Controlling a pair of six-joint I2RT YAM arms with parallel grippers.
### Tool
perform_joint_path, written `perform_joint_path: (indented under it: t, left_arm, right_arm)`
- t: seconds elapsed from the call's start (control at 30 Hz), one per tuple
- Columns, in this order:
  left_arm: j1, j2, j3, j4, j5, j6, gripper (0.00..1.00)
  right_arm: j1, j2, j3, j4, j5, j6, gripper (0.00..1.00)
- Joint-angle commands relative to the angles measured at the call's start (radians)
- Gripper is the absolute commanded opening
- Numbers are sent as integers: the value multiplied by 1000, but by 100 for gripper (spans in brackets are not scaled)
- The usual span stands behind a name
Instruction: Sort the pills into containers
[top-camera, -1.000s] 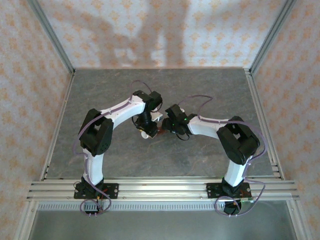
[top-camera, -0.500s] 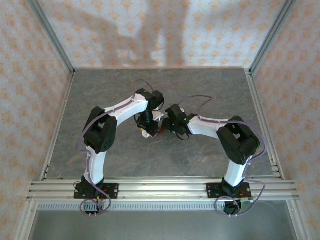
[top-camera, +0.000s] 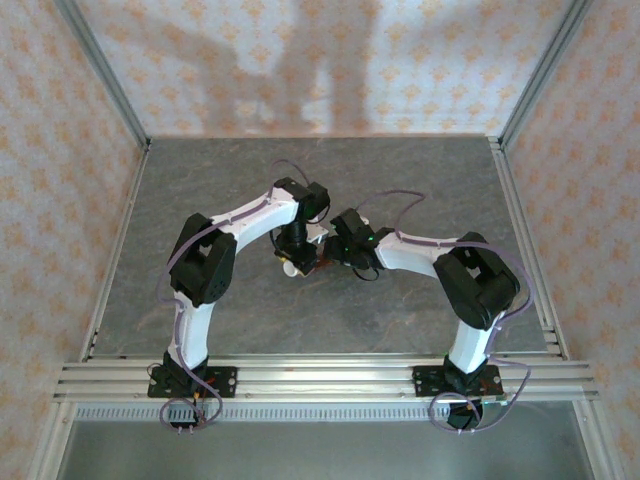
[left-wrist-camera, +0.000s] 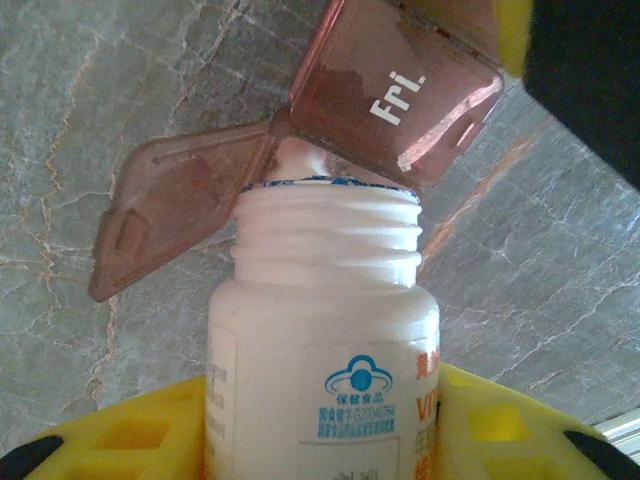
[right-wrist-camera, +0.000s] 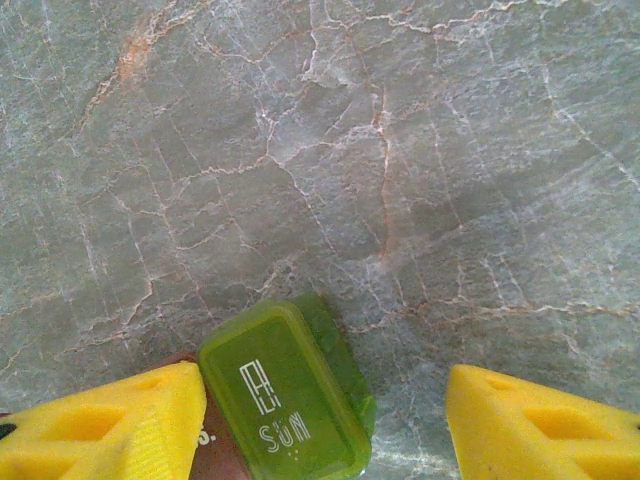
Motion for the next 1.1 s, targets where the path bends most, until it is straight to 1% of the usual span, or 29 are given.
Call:
perform_joint_path:
  t: [0.0, 0.27, 0.5, 0.93, 1.07]
  left_arm:
    - [-7, 11, 26, -45, -24, 22, 0]
    - [-7, 2, 8, -33, -19, 25, 0]
    - [-7, -45, -62, 26, -27, 17, 0]
    - [-5, -134, -178, 158, -7, 2, 0]
    - [-5, -187, -215, 198, -10, -1, 0]
  right_arm:
    - [15, 0, -15, -44, 17, 7, 65]
    - [15, 0, -16, -44, 17, 8, 65]
    - [15, -2, -18, -47, 20, 9, 65]
    - [14, -8, -18, -52, 23, 13, 65]
    - [15, -8, -18, -55, 25, 15, 65]
